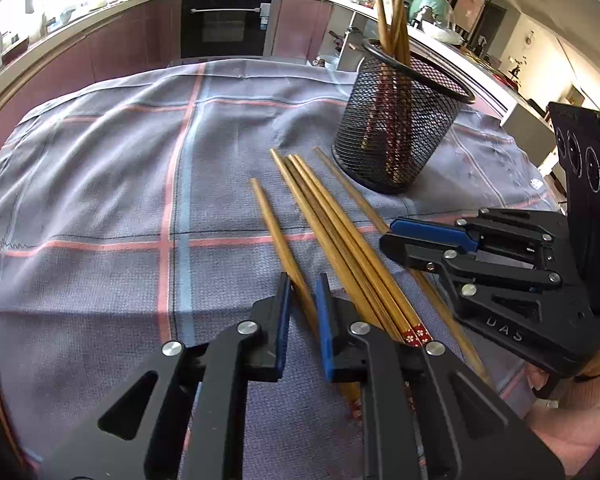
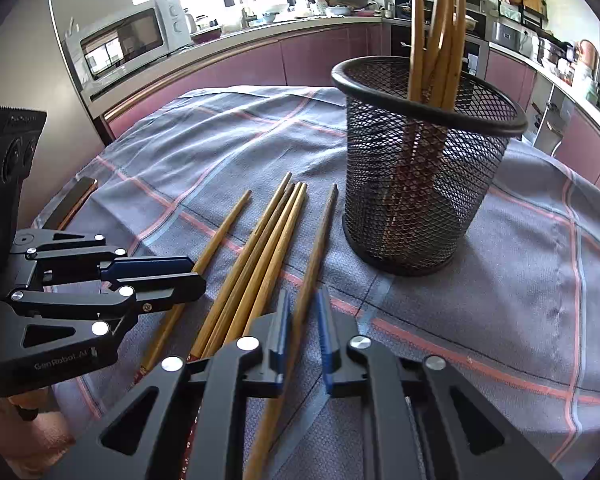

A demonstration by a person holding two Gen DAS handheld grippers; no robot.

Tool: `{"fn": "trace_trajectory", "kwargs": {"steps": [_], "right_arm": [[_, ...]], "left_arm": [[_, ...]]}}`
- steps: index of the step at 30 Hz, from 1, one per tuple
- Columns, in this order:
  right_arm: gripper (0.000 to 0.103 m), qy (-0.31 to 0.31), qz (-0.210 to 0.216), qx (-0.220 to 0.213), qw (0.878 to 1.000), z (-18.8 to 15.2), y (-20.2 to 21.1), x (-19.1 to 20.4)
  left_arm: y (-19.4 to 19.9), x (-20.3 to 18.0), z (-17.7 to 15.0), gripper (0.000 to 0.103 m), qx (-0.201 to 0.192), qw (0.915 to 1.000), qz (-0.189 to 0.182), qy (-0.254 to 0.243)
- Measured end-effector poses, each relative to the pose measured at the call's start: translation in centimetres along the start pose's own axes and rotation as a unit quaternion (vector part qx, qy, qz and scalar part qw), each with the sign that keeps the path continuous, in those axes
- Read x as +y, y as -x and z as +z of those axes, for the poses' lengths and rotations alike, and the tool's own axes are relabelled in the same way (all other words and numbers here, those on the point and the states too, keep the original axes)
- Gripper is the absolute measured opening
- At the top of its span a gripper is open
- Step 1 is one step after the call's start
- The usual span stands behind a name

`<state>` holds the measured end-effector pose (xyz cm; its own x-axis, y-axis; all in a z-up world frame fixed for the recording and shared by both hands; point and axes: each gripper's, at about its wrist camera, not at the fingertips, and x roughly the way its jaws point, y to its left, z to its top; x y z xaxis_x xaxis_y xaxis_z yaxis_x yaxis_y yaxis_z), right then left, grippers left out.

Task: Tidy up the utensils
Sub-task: 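Close the left tool on one chopstick from the pile, then lift the held chopstick upright and carry it over the mesh cup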

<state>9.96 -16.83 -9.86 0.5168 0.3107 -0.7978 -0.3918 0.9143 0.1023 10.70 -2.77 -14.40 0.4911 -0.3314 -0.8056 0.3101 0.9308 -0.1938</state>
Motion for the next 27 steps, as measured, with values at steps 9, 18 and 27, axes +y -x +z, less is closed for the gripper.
{"fn": "trace_trajectory", "kwargs": {"steps": [9, 18, 27], "right_arm": [[0.009, -0.007, -0.001, 0.002, 1.000, 0.3, -0.2, -0.2], [0.006, -0.025, 0.013, -0.001, 1.000, 0.2, 0.3, -1.0], [0.006, -0.032, 0.042, -0.015, 0.999, 0.1, 1.7, -1.3]], "left_arm": [[-0.2, 0.2, 0.2, 0.012, 0.000, 1.0000, 0.006, 0.006], [-0.2, 0.3, 0.2, 0.008, -0.003, 0.9997, 0.010, 0.024], [0.7, 0.5, 0.2, 0.008, -0.013, 0.9994, 0.010, 0.031]]}}
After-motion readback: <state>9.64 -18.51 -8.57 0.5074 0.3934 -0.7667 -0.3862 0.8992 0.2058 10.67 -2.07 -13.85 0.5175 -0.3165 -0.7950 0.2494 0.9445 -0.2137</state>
